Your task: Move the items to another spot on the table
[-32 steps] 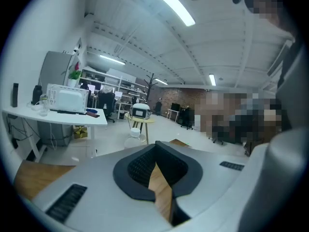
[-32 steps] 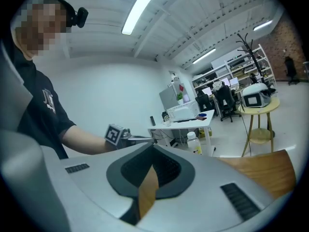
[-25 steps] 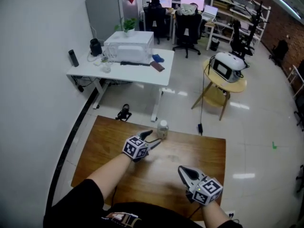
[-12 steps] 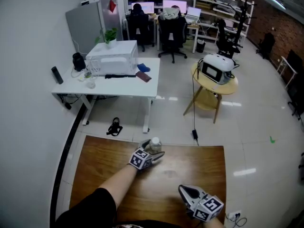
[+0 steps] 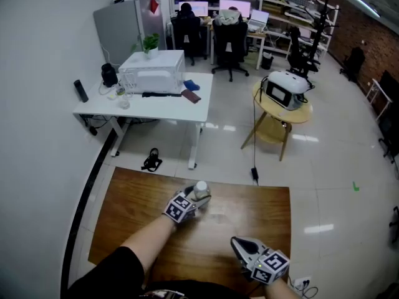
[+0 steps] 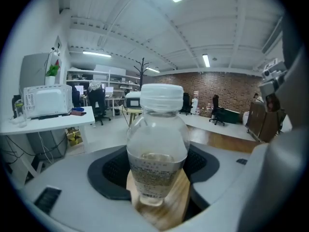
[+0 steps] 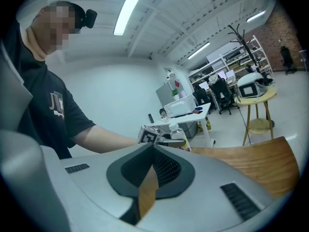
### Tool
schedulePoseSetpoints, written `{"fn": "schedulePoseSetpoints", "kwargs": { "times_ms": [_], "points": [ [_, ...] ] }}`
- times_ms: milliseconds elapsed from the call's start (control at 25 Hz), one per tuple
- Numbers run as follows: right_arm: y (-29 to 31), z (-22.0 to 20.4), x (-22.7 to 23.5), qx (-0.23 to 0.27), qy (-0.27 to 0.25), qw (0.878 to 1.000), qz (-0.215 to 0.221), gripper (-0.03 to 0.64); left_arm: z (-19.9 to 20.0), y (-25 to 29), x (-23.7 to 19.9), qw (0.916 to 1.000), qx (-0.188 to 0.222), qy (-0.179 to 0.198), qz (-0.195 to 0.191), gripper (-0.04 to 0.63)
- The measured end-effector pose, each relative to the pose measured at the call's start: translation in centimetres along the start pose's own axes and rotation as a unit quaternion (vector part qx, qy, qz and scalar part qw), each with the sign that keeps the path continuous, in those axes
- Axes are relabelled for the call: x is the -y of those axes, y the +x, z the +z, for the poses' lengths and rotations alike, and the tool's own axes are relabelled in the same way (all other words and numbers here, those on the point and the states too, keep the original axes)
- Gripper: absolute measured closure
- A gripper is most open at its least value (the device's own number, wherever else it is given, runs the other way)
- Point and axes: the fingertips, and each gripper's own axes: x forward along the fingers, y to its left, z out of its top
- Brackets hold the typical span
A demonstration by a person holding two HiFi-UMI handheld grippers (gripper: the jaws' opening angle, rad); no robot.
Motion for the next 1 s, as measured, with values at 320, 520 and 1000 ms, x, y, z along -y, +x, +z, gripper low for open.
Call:
{"fn": "schedulePoseSetpoints", "kwargs": {
  "times_ms": [320,520,1000],
  "points": [
    [-0.7,-2.0,-6.2,-0.017,-0.020,0.999,0.020,0.629,2.2,-10.6,5.8,0.9992,0.036,-0.013,-0.007,0.299],
    [0.2,-4.8,-10.8,-0.001,-0.005,1.000,-0.010,0.630,-0.4,-17.5,9.2,0.9986,0.042,-0.015,-0.030,0.299],
    [-5.3,-9.7,-21.0,-0.004,-0.028,0.999,-0.020,0.630,-9.4,-27.4,21.5,0.9977,-0.006,0.013,-0.067,0.299]
  ]
}}
